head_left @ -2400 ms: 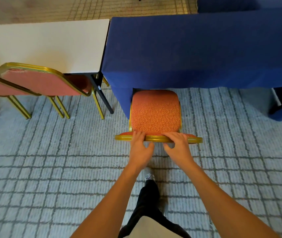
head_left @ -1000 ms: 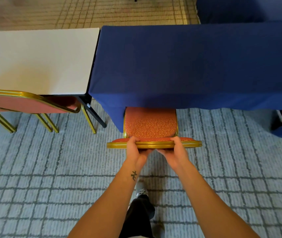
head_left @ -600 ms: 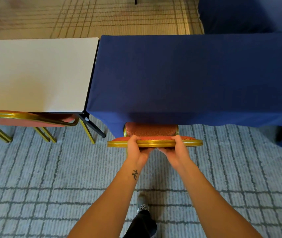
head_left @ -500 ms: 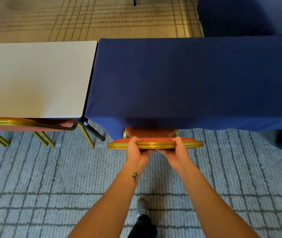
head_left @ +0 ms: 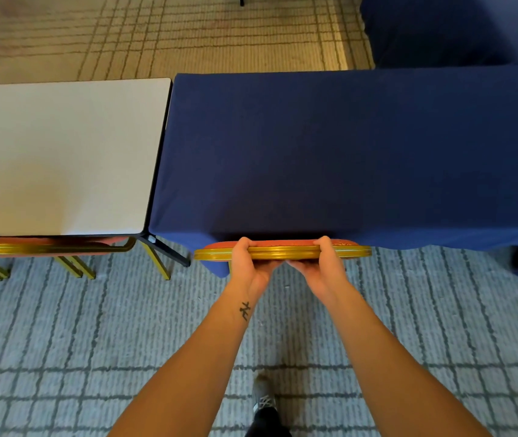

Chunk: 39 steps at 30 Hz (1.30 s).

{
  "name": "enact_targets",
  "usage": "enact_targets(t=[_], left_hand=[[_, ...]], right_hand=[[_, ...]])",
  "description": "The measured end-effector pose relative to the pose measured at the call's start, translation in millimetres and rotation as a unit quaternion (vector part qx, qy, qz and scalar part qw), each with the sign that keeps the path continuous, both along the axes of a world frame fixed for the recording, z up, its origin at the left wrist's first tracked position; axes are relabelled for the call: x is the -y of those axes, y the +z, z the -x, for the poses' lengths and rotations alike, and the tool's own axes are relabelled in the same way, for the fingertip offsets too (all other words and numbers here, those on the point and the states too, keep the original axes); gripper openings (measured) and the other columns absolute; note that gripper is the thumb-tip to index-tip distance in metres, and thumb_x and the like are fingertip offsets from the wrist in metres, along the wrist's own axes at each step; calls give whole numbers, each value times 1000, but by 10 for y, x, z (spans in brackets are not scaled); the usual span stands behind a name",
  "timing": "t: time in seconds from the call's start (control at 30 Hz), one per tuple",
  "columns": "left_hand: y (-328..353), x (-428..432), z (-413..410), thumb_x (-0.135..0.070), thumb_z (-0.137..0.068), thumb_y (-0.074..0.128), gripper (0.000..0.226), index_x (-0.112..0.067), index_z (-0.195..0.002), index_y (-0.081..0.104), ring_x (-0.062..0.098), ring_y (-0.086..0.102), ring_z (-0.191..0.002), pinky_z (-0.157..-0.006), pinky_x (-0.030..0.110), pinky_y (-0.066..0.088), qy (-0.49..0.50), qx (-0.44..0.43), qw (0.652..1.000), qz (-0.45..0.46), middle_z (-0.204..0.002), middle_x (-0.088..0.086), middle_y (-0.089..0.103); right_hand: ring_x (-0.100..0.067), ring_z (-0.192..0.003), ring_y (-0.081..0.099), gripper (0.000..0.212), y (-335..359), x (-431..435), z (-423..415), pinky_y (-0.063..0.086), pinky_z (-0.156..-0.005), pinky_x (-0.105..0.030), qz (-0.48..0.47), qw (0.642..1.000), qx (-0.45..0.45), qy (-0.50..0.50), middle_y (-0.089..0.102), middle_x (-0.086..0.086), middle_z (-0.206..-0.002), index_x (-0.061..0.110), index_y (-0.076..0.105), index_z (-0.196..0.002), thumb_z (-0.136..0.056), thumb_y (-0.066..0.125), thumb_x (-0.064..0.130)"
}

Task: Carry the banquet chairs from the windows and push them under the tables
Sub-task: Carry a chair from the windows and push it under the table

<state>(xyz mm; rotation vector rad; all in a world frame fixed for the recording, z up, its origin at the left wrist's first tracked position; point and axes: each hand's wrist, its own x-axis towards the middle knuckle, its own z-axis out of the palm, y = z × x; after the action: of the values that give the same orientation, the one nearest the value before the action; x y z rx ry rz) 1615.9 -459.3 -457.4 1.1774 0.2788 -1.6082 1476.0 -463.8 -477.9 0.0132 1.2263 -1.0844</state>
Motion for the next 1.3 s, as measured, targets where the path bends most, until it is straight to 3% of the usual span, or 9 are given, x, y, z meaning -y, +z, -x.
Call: enact_targets(t=[0.17,0.4,0.47,0.57,0.7,0.83,0.97,1.13,1.3], left_hand=[[3,166,11,-7,-88,47,25,-5,-109,60,42,63,-116,-99,67,49,7,-11,1000,6,-110,20,66],[76,170,31,-10,-90,51,14,-7,-103,56,38,65,-112,-101,64,50,-4,-20,1000,-11,-110,20,65],[56,109,1,-19,-94,56,17,-6,-105,58,37,64,-111,-103,61,50,-33,-23,999,-13,-113,22,65],[19,6,-67,-43,-95,66,44,-7,-120,62,35,65,-120,-102,54,52,-87,-15,996,-14,-122,21,68],[82,-211,-118,-62,-96,57,54,-13,-117,65,28,62,-124,-105,49,48,-131,32,991,11,-121,10,68],[247,-660,-33,-53,-103,47,50,-16,-135,56,26,55,-131,-98,43,48,-165,125,978,24,-136,7,62],[506,-1192,40,-48,-104,46,52,-10,-137,57,28,59,-129,-94,42,49,-143,45,988,38,-136,12,66],[779,-1867,111,-42,-107,44,48,-8,-136,59,26,59,-130,-113,50,43,-103,68,991,54,-134,13,67],[1105,-2504,43,-40,-107,42,47,-7,-137,60,25,58,-132,-112,53,43,-9,114,989,89,-134,10,68]], right_hand=[[-32,-106,67,44,35,182,-2,58,-88,-58,13,1000,-4,0,69,-19,-116,6,58,-136,-92,52,11],[-35,-108,66,37,101,198,5,60,-84,-55,0,1000,-5,3,67,-20,-114,5,59,-128,-93,52,12],[-35,-111,66,36,150,148,3,59,-87,-57,0,1000,-4,6,67,-22,-119,4,58,-129,-94,54,14],[-38,-116,65,38,246,47,-3,56,-92,-61,-10,1000,5,-2,66,-19,-128,9,56,-133,-99,62,26],[-32,-102,72,45,418,-186,1,62,-75,-46,0,1000,20,9,67,-20,-124,6,57,-129,-102,58,42],[-41,-115,62,38,581,-586,9,53,-92,-49,2,999,32,30,57,-23,-131,8,50,-131,-105,49,36],[-42,-121,57,30,719,-1085,-60,53,-87,-49,-8,998,29,49,49,-25,-145,8,47,-130,-106,46,27],[-38,-123,60,40,975,-1638,-57,53,-94,-51,16,996,40,74,57,-23,-140,4,49,-137,-107,46,28],[-36,-121,65,46,1211,-2047,-95,54,-93,-50,51,980,71,179,62,-19,-138,6,50,-144,-105,48,31]])
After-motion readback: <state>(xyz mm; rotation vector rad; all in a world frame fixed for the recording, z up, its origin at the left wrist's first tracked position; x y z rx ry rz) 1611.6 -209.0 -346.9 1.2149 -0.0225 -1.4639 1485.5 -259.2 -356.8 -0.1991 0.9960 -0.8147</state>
